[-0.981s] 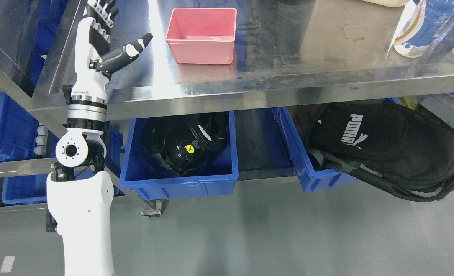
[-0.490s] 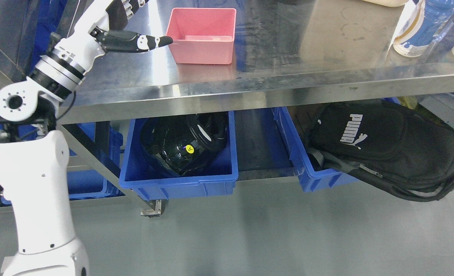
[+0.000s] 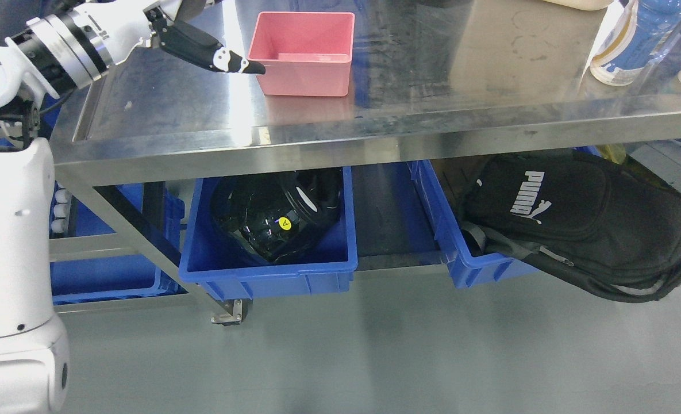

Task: Place storage box into left shelf container
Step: 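Raise the left hand and reach toward the pink box on the table, then hook the left hand fingers over the pink box's near rim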

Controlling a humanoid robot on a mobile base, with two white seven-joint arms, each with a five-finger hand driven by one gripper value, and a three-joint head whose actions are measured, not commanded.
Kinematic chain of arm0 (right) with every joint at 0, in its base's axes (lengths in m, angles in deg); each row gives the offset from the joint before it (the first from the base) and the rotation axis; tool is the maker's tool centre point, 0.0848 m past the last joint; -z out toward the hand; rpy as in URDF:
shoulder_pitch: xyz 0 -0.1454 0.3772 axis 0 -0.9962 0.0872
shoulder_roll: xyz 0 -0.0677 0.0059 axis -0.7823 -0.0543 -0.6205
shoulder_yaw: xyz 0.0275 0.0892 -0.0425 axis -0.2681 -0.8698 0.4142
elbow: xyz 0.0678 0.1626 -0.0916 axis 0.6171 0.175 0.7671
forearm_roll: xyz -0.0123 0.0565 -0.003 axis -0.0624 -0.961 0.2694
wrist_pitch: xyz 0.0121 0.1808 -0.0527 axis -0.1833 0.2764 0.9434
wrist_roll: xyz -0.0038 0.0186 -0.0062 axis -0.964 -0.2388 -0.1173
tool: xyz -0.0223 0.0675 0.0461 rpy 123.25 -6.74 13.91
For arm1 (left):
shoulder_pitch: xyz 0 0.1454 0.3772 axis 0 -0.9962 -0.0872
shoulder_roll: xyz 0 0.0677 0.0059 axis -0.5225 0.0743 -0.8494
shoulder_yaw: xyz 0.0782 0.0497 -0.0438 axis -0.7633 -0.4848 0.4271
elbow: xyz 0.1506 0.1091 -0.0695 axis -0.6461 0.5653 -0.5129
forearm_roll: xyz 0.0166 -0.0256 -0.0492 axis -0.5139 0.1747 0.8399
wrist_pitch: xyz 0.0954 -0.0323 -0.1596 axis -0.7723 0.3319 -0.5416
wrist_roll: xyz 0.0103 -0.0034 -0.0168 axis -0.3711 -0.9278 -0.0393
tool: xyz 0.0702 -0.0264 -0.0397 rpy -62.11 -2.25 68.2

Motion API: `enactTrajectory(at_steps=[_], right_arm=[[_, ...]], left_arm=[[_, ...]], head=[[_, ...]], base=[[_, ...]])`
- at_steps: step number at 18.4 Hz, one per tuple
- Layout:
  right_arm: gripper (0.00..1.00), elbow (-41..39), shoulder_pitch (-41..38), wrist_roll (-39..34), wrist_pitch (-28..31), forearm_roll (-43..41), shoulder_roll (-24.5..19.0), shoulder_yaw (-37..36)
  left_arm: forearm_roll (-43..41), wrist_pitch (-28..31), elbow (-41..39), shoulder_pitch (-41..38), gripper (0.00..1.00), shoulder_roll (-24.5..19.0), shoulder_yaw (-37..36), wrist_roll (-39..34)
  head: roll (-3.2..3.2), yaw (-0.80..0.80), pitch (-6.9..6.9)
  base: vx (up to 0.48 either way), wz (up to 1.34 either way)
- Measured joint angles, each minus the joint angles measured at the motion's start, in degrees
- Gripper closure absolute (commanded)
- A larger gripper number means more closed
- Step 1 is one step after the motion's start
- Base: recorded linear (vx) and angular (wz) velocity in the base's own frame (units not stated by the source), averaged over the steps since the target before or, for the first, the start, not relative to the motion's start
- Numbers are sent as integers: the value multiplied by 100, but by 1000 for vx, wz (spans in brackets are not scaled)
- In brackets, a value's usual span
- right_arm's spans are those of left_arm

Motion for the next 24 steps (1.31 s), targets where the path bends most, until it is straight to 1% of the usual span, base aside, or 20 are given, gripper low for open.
enactTrajectory(at_steps=[3,10,14,19,21,24], right_arm=[[1,0,0,0,0,0,0,0],[1,0,0,0,0,0,0,0],[1,0,0,0,0,0,0,0],[1,0,0,0,0,0,0,0],[1,0,0,0,0,0,0,0],[1,0,0,0,0,0,0,0]], left_arm=[[-519,42,192,78,4,-32,-351,268],[-1443,60,601,368,4,160,-818,335],[-1745,29,883,608,4,369,-983,335],[-1892,-1,1189,756,5,665,-1152,334],[-1924,-3,1297,783,8,760,-1218,358],[-1954,-17,1448,810,18,870,-1281,375]], head=[[0,0,0],[0,0,0],[0,0,0],[0,0,0],[0,0,0],[0,0,0]], base=[[0,0],[0,0],[0,0],[0,0],[0,0],[0,0]])
